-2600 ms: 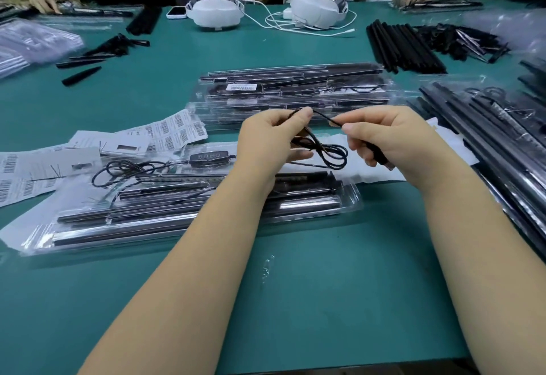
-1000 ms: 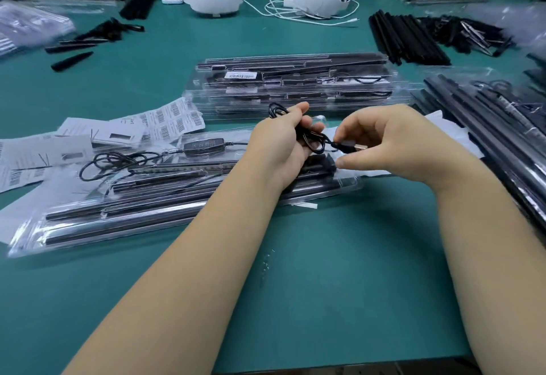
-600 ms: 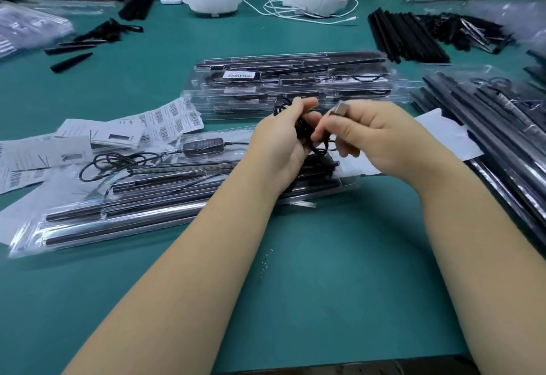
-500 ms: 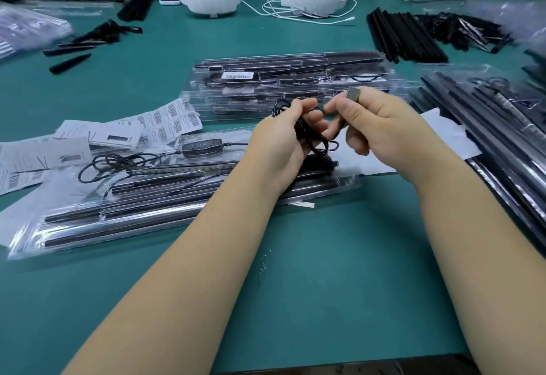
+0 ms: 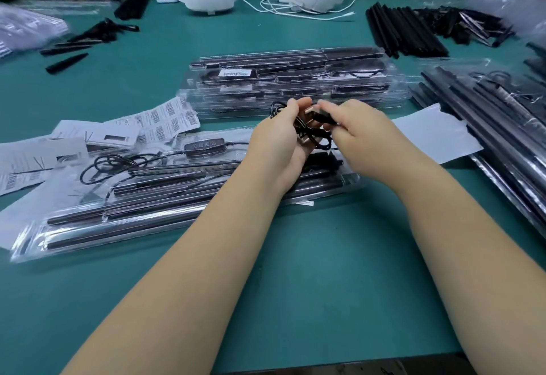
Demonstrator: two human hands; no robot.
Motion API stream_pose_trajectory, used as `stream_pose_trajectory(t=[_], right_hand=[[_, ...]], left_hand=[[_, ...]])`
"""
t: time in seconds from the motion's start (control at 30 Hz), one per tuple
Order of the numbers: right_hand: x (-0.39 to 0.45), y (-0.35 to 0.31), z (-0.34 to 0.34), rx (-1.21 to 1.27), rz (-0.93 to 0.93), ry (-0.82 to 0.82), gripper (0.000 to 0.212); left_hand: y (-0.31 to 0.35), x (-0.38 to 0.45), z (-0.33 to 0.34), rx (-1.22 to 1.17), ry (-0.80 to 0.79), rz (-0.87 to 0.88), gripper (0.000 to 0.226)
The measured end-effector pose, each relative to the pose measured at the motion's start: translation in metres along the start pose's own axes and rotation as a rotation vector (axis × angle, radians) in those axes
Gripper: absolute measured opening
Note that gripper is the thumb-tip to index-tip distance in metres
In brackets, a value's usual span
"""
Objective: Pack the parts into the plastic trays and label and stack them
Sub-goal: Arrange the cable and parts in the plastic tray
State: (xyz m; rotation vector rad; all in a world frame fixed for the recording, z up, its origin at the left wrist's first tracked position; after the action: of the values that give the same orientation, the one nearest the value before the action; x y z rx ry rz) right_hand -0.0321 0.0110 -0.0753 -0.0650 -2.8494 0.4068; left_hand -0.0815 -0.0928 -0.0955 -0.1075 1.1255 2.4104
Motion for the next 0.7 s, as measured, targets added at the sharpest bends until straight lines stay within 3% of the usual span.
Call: stream_pose_trajectory(t=[0.17, 0.27, 0.33, 0.43, 0.53, 0.6, 0.7], right_hand=[[-0.001, -0.002, 0.005, 0.124, 0.024, -0.103, 0.009], [-0.003, -0.004, 0.010, -0.020, -0.020, -0.139, 0.024], [-0.004, -0.004, 0.009, -0.018, -0.030, -0.041, 0.028], [-0.003, 0.002, 0.008, 0.244, 0.101, 0.038, 0.003], [0.000, 0.009, 0.012, 0.248, 0.178, 0.077, 0.017], [0.002, 0.017, 0.012, 0.395, 0.305, 0.155, 0.024], [0.003, 0.034, 0.012, 0.502, 0.515, 0.258, 0.028]], left_hand=[[-0.001, -0.003, 0.002, 0.206, -0.027, 0.121, 0.033], [-0.001, -0.007, 0.004, 0.347, -0.052, 0.198, 0.035], [-0.001, -0.012, 0.007, 0.453, -0.119, 0.243, 0.036], [0.000, -0.022, 0.012, 0.723, -0.280, 0.341, 0.031], [0.007, -0.025, 0.013, 0.982, -0.379, 0.462, 0.034], [0.021, -0.016, 0.002, 1.191, -0.263, 0.506, 0.048], [0.036, 0.004, -0.027, 1.793, 0.031, 0.411, 0.053]])
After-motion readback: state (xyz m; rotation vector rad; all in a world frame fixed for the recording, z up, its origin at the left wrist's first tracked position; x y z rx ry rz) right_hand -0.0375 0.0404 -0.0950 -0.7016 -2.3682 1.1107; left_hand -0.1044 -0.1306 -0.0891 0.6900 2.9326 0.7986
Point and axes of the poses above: each hand's wrist, its own x-axis towards the middle knuckle, its own z-axis out of the palm, y = z × x, the point moved 2 cm from there along x, towards the middle knuckle, and after that the axes turned 8 degrees about -x, right-handed, at the moved point
